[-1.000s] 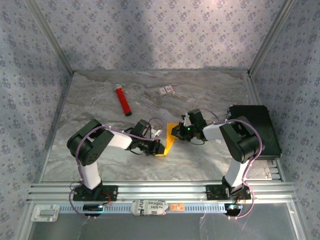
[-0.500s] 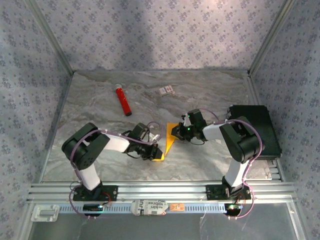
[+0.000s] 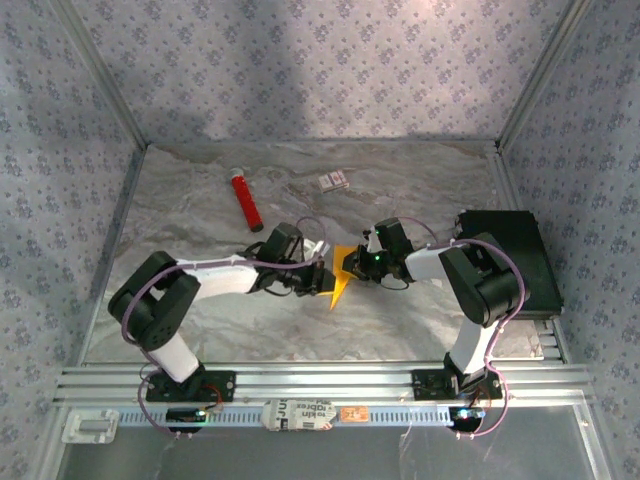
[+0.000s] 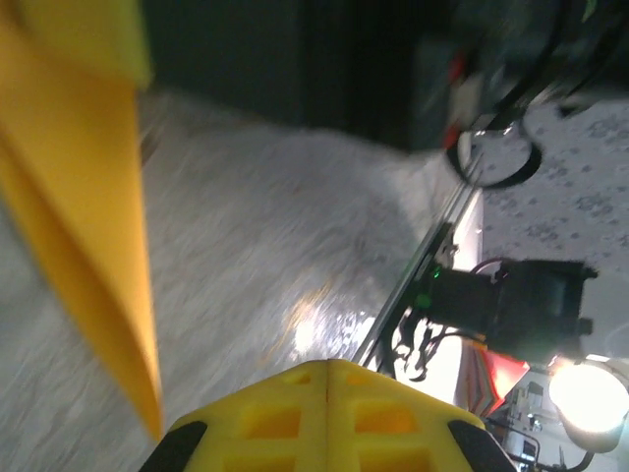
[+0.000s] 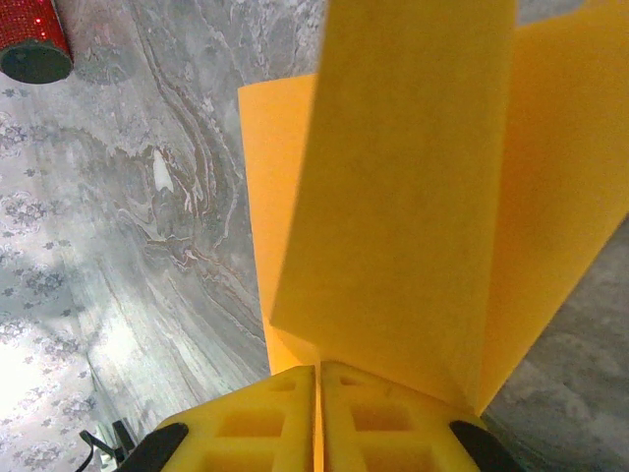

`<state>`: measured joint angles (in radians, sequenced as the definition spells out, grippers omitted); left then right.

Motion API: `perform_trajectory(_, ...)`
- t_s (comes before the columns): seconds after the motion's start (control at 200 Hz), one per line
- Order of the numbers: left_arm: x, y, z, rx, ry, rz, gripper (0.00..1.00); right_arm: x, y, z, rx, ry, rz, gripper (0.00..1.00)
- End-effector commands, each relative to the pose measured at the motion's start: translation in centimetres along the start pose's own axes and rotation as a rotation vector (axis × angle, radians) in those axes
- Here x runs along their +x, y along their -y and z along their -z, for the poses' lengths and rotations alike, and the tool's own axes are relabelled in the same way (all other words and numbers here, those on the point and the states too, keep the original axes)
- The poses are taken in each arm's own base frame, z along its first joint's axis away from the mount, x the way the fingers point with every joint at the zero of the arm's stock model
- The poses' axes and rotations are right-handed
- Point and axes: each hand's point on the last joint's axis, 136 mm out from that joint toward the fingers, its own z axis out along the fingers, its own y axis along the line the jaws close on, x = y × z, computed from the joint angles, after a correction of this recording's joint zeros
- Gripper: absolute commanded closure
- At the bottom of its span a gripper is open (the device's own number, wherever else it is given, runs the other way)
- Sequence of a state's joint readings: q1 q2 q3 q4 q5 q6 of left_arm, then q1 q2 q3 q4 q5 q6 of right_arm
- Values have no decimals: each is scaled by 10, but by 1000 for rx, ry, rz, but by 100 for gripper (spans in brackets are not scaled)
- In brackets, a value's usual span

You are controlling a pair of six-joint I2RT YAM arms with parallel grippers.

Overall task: Fold a paper plane with a square sheet of paper (pick it up from the middle)
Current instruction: Fold the wing for the fifth time at the center of the table.

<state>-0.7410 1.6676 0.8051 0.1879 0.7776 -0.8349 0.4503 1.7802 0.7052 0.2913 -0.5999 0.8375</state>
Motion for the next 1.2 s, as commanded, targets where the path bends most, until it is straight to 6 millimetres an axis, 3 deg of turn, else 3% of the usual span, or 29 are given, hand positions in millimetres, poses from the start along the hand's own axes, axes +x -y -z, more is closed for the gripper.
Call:
perform_trajectory(0.0, -6, -1, -13, 7, -27, 11, 96, 27, 55, -13, 197, -49, -64, 88)
perform_trajectory(0.465, -12, -26, -43, -61, -97, 10, 95, 27, 54, -13, 197, -49, -68, 88)
perform_trajectory(0.745, 15, -57, -51, -143, -167, 28, 95, 28, 56, -13, 204, -53, -68, 88)
perform_trajectory(1.194, 60, -80, -37, -196, -206, 64, 95, 28, 58, -12, 209, -52, -74, 88)
